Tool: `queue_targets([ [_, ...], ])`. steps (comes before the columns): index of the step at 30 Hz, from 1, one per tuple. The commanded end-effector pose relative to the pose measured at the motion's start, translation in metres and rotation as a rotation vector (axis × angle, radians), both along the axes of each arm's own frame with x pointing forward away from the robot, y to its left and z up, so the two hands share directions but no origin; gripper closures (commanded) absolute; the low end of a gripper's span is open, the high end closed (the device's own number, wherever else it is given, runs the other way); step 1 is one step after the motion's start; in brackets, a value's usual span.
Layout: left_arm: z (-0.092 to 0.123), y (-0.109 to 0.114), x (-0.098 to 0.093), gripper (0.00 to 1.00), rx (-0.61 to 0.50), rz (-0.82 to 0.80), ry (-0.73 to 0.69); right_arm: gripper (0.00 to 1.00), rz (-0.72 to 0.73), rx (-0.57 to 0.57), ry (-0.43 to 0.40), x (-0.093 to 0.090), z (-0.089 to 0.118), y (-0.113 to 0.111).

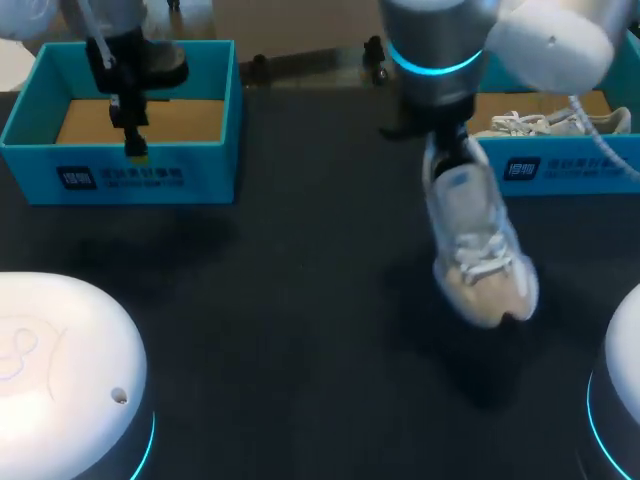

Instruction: Take the shoe out of the shoebox, open the shoe tongue, remove and reinsert the insole, then place the shoe into the shoebox

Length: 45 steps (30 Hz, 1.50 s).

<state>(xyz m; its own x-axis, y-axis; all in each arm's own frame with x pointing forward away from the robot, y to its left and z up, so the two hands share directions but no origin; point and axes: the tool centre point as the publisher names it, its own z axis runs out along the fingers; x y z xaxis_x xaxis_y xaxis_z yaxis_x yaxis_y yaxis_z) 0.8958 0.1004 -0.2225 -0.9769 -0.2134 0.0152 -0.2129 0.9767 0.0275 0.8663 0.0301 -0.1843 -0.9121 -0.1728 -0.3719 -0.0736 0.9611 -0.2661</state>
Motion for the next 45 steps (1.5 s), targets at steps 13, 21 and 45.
queue_targets([
  [13, 0.017, 0.042, 0.019, 0.00, 0.003, 0.947, 0.037, 1.00, 0.044, 0.050, 0.010, 0.042, 0.025, -0.048],
  [21, 0.014, 0.038, 0.023, 0.00, 0.027, 1.085, 0.014, 1.00, 0.044, 0.050, 0.010, 0.042, 0.025, -0.048],
  [45, 0.035, 0.114, 0.055, 0.00, -0.001, 1.604, 0.054, 1.00, 0.035, -0.028, -0.026, 0.153, 0.080, -0.134],
])
